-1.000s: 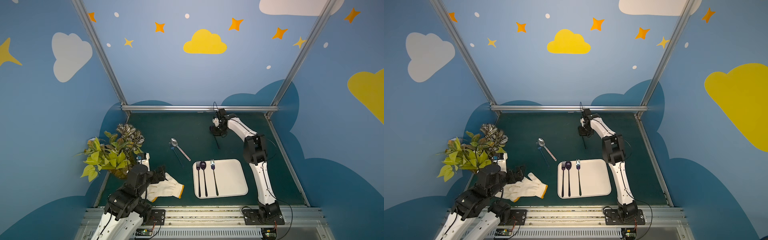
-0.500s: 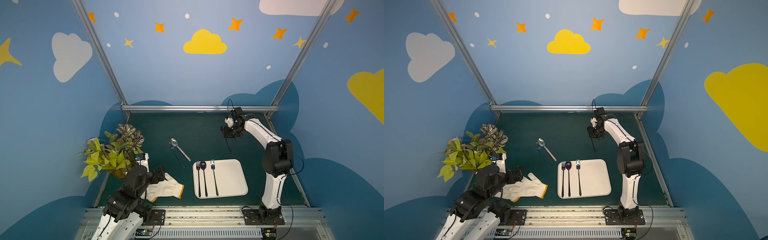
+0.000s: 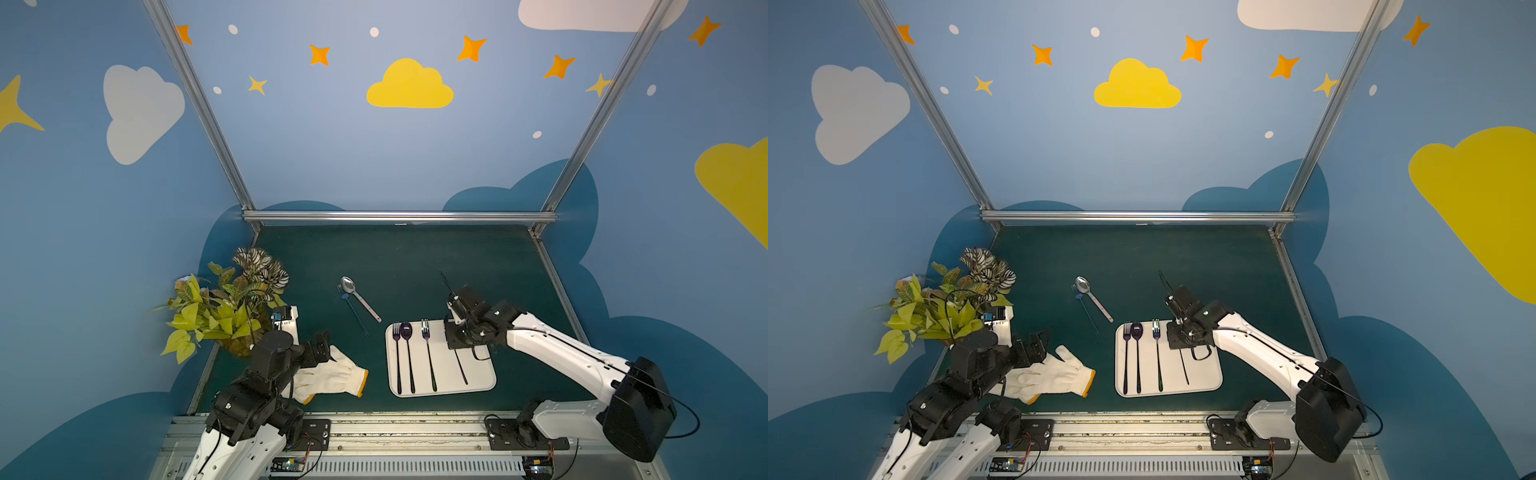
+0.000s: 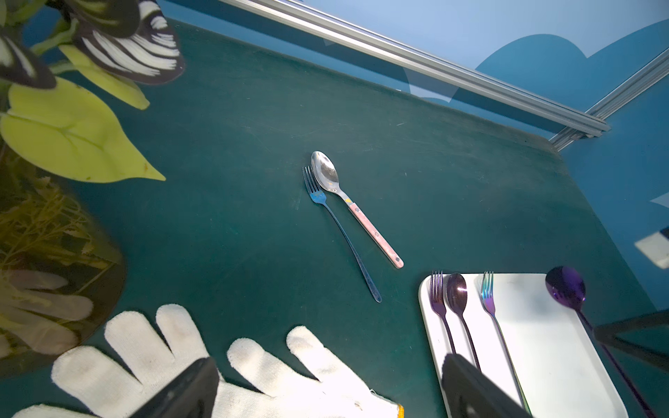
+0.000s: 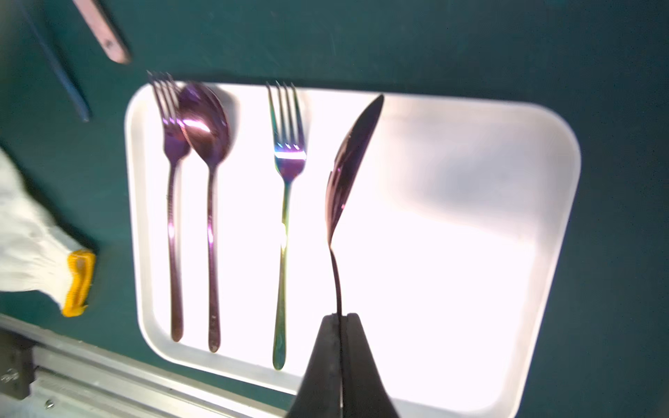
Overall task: Set the spoon and fork side by side
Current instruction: Place the spoon on the tray.
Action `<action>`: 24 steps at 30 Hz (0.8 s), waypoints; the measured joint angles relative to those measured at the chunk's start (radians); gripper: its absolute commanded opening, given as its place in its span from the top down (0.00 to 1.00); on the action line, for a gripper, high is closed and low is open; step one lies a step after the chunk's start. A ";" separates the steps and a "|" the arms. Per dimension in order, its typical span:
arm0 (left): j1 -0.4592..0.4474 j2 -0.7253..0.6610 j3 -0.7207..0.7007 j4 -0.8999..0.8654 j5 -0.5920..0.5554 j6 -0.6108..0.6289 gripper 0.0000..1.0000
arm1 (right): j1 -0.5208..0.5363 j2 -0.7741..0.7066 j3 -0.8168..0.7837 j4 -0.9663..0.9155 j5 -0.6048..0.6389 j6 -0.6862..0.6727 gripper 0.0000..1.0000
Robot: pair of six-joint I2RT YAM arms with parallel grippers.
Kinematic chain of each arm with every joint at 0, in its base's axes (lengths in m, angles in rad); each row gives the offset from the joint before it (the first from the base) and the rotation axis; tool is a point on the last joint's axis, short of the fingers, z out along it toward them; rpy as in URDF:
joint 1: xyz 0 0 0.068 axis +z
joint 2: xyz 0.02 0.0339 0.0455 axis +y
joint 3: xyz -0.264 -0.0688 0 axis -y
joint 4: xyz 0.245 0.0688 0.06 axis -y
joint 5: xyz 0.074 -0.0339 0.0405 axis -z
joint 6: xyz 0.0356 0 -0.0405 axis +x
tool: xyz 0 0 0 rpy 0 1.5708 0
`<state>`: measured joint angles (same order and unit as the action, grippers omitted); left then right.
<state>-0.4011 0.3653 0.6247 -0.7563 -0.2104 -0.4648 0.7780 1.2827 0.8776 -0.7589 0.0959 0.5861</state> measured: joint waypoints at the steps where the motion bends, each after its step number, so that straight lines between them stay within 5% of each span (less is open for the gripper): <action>1: 0.000 0.000 0.000 0.002 0.003 0.002 0.00 | 0.018 -0.008 -0.022 0.000 0.027 0.019 1.00; 7: 0.000 0.003 0.000 0.008 0.028 0.013 0.00 | 0.132 0.024 -0.029 0.005 0.200 0.066 1.00; 14: 0.000 0.004 0.000 0.009 0.038 0.016 0.00 | 0.261 0.292 0.137 -0.045 0.361 0.089 1.00; 24: 0.000 0.001 0.000 0.009 0.038 0.016 0.00 | 0.297 0.378 0.194 -0.112 0.426 0.198 1.00</action>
<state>-0.4011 0.3660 0.6247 -0.7471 -0.1722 -0.4484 1.0752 1.6611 1.0714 -0.8711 0.5224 0.7845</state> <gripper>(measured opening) 0.999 0.039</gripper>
